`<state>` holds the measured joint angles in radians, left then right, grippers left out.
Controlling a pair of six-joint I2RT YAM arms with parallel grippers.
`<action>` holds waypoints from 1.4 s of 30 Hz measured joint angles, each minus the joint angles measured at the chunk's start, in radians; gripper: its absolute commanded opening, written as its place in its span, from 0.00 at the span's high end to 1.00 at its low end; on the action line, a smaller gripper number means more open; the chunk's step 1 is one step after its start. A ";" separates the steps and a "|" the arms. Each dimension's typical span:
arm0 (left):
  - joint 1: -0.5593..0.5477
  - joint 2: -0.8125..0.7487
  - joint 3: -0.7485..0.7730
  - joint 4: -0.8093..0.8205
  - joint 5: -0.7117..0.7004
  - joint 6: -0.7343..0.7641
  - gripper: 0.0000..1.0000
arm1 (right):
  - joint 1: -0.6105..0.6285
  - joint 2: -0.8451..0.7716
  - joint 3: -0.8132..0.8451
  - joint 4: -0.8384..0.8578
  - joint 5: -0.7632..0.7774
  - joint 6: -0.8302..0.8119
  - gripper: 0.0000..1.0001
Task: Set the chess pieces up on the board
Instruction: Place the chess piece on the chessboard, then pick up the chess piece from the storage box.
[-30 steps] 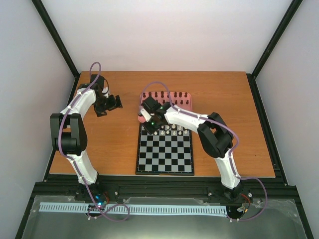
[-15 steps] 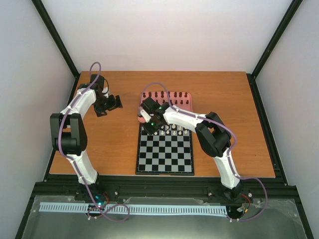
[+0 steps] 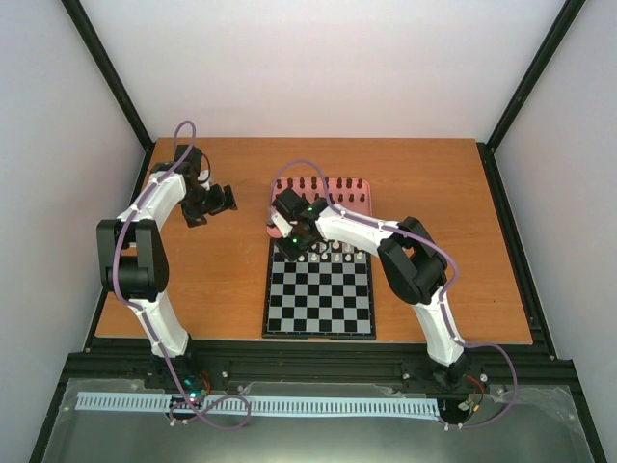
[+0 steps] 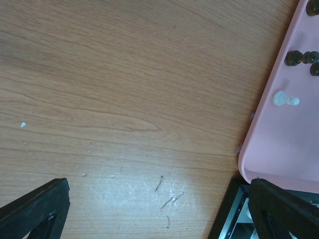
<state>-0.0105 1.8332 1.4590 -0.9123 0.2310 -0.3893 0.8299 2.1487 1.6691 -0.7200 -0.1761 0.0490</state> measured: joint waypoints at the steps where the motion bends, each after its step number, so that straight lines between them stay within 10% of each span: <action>1: 0.000 0.000 -0.002 0.000 0.000 0.000 0.00 | 0.000 0.000 0.000 0.000 0.000 -0.001 0.83; 17: 0.000 0.000 -0.003 0.000 0.000 0.000 0.00 | 0.000 -0.057 0.000 -0.044 0.008 -0.011 0.77; 26: 0.000 0.000 -0.003 0.000 0.000 0.000 0.00 | -0.008 -0.154 0.090 -0.097 0.034 -0.023 0.51; 42: 0.000 -0.005 -0.004 0.000 0.006 0.000 0.00 | -0.145 0.338 0.591 -0.100 0.002 0.028 0.53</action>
<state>-0.0109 1.8278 1.4551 -0.9127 0.2367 -0.3897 0.6849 2.4870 2.2604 -0.8200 -0.1738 0.0769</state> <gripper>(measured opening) 0.998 0.484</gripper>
